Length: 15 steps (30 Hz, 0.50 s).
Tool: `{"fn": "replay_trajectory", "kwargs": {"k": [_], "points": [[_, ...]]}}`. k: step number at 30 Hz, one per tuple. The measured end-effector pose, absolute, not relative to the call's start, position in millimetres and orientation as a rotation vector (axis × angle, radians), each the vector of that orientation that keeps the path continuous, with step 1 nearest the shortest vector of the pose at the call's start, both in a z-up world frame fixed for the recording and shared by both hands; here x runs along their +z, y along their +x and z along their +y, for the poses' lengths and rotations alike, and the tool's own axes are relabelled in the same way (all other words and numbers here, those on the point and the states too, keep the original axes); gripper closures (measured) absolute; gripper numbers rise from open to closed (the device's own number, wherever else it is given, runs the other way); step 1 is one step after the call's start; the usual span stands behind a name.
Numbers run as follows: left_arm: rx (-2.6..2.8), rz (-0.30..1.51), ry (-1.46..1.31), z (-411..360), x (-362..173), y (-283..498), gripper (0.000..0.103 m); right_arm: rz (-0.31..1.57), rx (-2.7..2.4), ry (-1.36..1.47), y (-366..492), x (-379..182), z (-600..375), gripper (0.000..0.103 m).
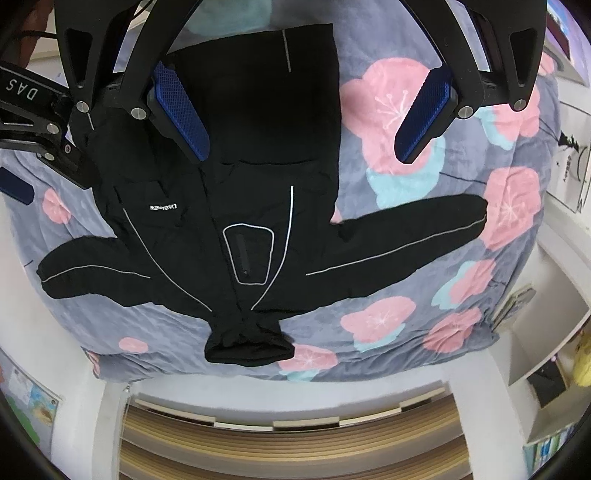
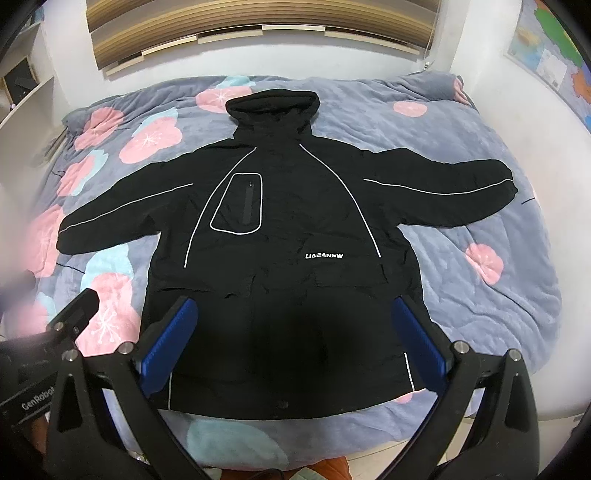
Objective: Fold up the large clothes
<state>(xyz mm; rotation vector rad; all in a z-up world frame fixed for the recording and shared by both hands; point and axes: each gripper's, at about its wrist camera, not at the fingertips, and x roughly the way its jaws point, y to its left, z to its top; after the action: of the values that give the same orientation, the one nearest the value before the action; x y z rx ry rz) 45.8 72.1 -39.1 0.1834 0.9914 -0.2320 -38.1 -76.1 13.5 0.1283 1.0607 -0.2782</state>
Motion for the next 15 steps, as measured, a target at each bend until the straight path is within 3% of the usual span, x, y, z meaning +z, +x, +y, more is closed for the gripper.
{"fn": "replay_trajectory", "kwargs": {"k": [15], "points": [[-0.265,1.002,0.183,54.8,-39.6,47.2,0.003,1.064,-0.290,0.134,-39.0,16.9,-87.7,0.000]]}}
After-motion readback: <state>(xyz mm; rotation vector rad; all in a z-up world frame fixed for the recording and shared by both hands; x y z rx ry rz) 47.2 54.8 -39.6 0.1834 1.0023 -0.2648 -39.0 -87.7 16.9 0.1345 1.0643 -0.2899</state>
